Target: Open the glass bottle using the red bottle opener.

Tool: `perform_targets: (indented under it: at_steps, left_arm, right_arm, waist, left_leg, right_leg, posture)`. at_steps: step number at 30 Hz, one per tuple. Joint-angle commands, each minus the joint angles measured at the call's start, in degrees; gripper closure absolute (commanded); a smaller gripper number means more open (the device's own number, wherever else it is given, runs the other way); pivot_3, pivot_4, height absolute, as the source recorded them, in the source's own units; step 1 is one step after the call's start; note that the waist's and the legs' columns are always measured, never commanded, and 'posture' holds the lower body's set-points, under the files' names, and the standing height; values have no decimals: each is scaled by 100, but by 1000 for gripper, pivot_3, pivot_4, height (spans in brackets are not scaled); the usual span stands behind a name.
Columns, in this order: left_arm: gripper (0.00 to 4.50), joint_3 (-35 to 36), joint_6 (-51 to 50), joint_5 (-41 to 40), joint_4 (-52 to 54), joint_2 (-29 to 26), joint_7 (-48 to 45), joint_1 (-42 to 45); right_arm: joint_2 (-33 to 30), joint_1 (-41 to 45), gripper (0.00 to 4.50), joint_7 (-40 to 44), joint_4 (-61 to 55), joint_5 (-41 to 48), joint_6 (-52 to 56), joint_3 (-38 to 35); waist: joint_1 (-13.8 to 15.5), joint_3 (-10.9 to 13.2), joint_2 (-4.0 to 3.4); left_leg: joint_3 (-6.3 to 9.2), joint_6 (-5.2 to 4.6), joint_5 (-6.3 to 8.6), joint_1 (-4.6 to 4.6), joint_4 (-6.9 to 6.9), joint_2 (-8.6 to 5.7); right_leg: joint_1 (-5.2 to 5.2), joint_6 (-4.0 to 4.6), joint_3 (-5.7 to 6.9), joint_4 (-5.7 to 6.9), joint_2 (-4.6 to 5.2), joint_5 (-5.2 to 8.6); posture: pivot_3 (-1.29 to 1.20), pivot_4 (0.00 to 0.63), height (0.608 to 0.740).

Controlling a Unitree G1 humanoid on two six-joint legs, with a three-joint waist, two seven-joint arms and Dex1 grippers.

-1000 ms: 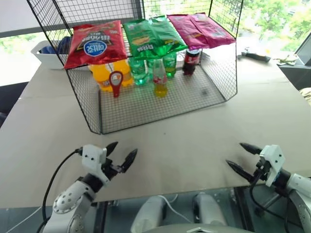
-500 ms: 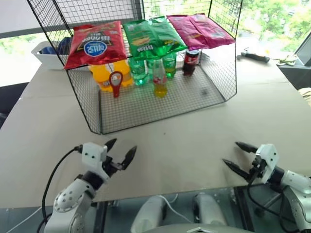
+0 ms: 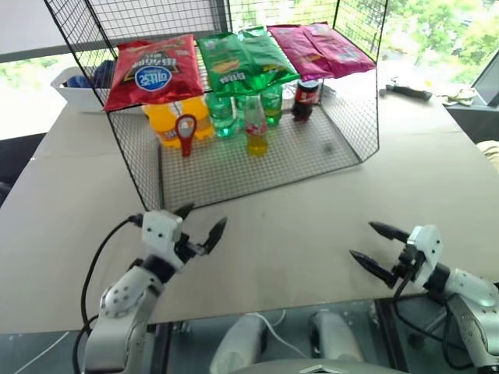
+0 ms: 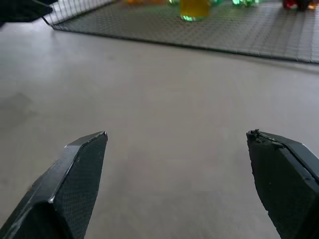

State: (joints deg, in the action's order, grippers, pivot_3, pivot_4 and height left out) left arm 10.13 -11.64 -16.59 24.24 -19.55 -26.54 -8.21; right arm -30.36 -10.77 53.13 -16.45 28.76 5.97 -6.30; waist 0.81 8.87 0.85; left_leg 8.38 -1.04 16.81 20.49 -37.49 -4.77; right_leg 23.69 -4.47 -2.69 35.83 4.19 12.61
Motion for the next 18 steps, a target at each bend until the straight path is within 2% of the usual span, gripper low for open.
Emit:
perform_targets:
  at_steps: [1,4,7,18]
  left_arm:
    - [69,-41,271,271,-275,159,383,420]
    - [69,-30,499,748,-601,380,1080,1308]
    - [69,142,561,1039,-894,490,1639,1837]
    - [69,206,986,1119,-2423,463,2006,3082]
  right_arm:
    - [109,268,0,-287,-584,192,281,145]
    - [368,795,0,-734,-969,266,570,364]
    - [511,992,0,-960,-1152,308,752,443]
    - [684,1314,0,-1443,-1618,432,1160,600]
  waist:
    - [-4,-10,1]
    - [8,-9,2]
    - [20,-18,14]
    - [2,-27,17]
  left_leg:
    - [-1,0,0,-1,0,0]
    - [1,2,-1,2,-3,-1]
    - [15,14,-9,12,-13,-1]
    - [14,13,-9,17,-15,-4]
  right_leg:
    - [0,0,-1,0,-1,0]
    - [3,2,1,2,0,-3]
    - [5,8,13,3,-3,-11]
    - [15,8,10,7,-5,-12]
  posture:
    - [0,150,740]
    - [0,150,740]
    - [0,150,740]
    - [0,150,740]
